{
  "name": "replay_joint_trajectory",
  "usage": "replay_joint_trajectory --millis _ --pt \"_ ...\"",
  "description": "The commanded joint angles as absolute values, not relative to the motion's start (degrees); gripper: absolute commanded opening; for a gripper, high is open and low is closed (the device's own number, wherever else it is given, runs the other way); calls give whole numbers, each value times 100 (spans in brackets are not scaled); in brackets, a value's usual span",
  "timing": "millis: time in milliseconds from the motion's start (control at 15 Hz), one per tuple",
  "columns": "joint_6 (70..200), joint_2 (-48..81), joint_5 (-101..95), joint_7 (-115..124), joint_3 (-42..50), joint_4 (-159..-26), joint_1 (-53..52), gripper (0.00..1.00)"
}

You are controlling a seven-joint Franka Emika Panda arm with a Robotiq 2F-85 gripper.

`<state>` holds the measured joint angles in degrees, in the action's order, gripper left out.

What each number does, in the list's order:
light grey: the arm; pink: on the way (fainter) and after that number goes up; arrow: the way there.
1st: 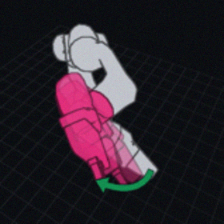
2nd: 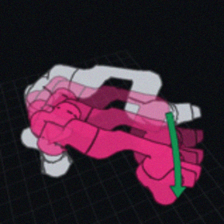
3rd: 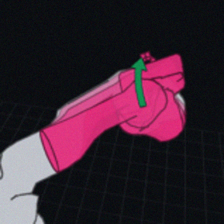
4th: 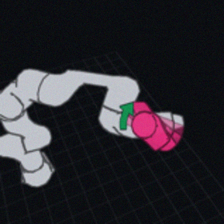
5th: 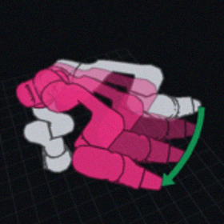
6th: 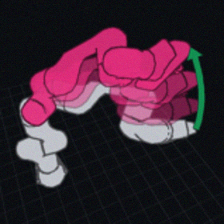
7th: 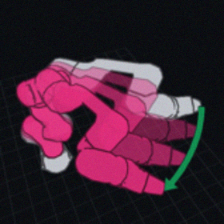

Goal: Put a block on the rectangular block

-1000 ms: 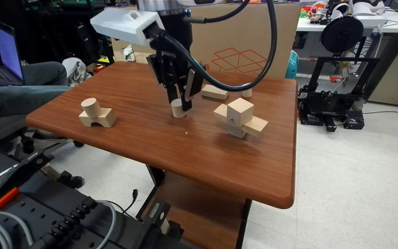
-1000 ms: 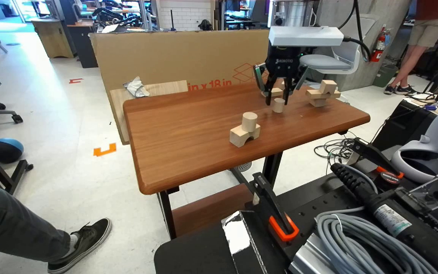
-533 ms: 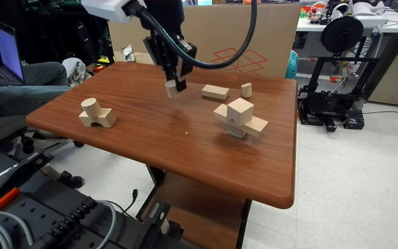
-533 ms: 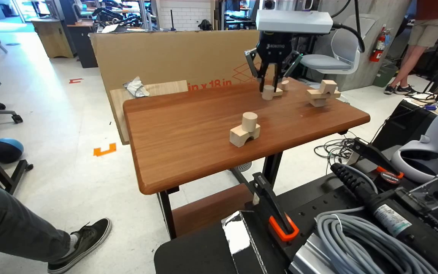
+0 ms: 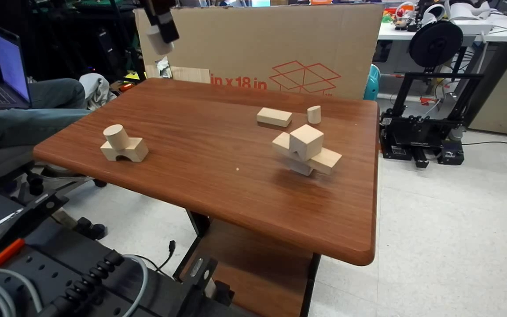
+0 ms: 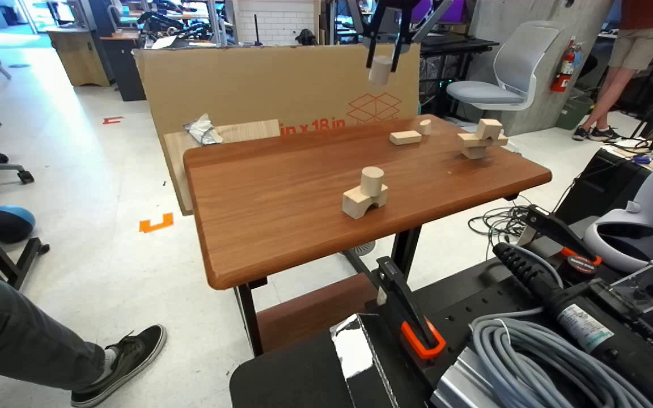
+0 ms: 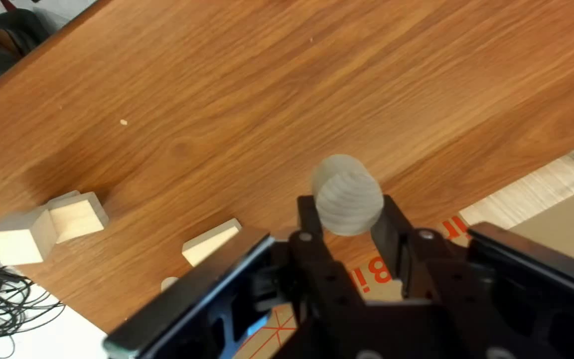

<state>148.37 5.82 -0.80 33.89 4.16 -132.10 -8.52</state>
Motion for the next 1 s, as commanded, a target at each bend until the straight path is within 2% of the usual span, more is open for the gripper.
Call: replay_joint_trajectory --millis 0,933 --pt "14892 96 18 3766 91 -13663 -783 8" --pt "14908 60 418 4032 -358 -14241 -770 8"
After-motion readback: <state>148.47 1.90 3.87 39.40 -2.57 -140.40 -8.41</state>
